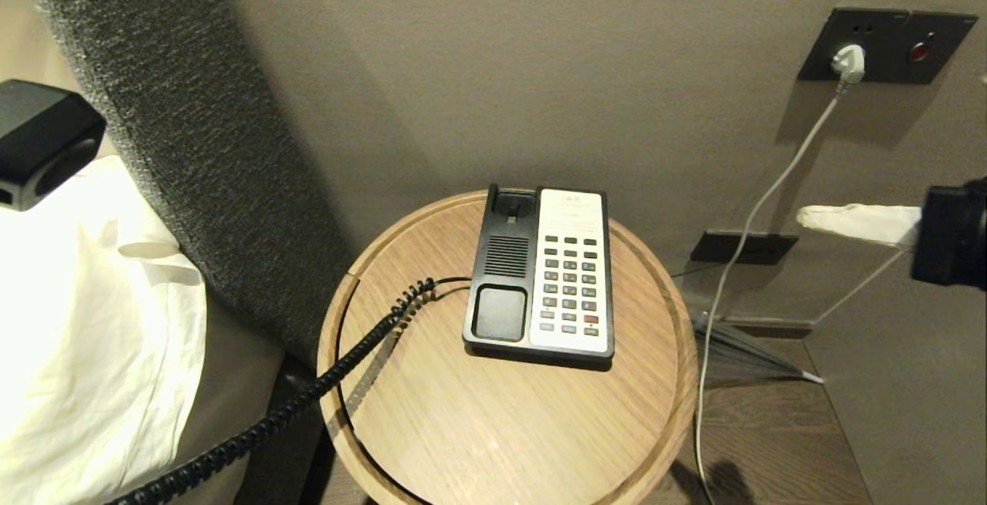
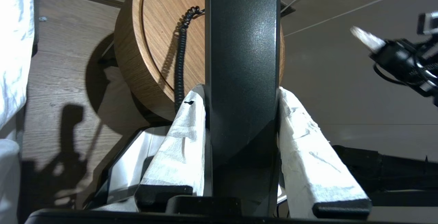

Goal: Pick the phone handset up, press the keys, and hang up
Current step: Dial the number

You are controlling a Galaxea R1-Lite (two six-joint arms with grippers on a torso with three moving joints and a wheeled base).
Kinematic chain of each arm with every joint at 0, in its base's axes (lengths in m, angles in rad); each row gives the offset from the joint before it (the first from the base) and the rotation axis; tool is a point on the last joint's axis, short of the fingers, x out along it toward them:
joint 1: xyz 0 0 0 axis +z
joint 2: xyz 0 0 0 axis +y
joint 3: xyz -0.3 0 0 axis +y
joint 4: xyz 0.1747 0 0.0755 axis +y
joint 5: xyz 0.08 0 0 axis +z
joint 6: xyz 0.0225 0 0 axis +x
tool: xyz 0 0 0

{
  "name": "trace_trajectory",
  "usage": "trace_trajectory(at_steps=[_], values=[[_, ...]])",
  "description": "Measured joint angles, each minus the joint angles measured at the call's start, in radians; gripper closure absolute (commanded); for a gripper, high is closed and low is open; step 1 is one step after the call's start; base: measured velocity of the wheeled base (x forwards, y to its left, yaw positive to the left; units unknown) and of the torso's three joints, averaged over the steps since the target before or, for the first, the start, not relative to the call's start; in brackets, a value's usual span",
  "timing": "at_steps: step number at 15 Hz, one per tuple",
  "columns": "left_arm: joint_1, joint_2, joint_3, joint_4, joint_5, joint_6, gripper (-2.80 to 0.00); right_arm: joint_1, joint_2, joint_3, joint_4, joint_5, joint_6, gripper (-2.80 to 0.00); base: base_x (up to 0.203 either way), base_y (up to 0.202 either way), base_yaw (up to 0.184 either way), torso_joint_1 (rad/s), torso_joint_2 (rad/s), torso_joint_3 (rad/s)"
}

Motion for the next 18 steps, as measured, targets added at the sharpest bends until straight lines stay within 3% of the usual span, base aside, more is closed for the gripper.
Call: trace_trajectory(at_steps=[2, 5, 7, 14, 18], values=[[0.0, 0.012, -0.003, -0.015, 0.0, -0.001, 0.0, 0.125, 0.082, 0.018, -0.12, -0.13, 0.072, 0.0, 0.0, 0.0, 0.0, 0.0, 0.0, 0.0], [0.0, 0.022, -0.008, -0.02, 0.0, -0.001, 0.0, 0.198, 0.203, 0.028, -0.279, -0.252, 0.106, 0.0, 0.0, 0.0, 0.0, 0.0, 0.0, 0.0], [0.0, 0.025, 0.002, -0.021, 0.0, -0.001, 0.0, 0.227, 0.255, 0.049, -0.348, -0.267, 0.097, 0.0, 0.0, 0.0, 0.0, 0.0, 0.0, 0.0], [0.001, 0.025, 0.016, -0.023, -0.001, -0.001, 0.0, 0.321, 0.359, 0.082, -0.41, -0.274, 0.1, 0.0, 0.0, 0.0, 0.0, 0.0, 0.0, 0.0], [0.0, 0.025, 0.011, -0.022, -0.001, -0.001, 0.0, 0.335, 0.397, 0.077, -0.421, -0.3, 0.089, 0.0, 0.0, 0.0, 0.0, 0.0, 0.0, 0.0]])
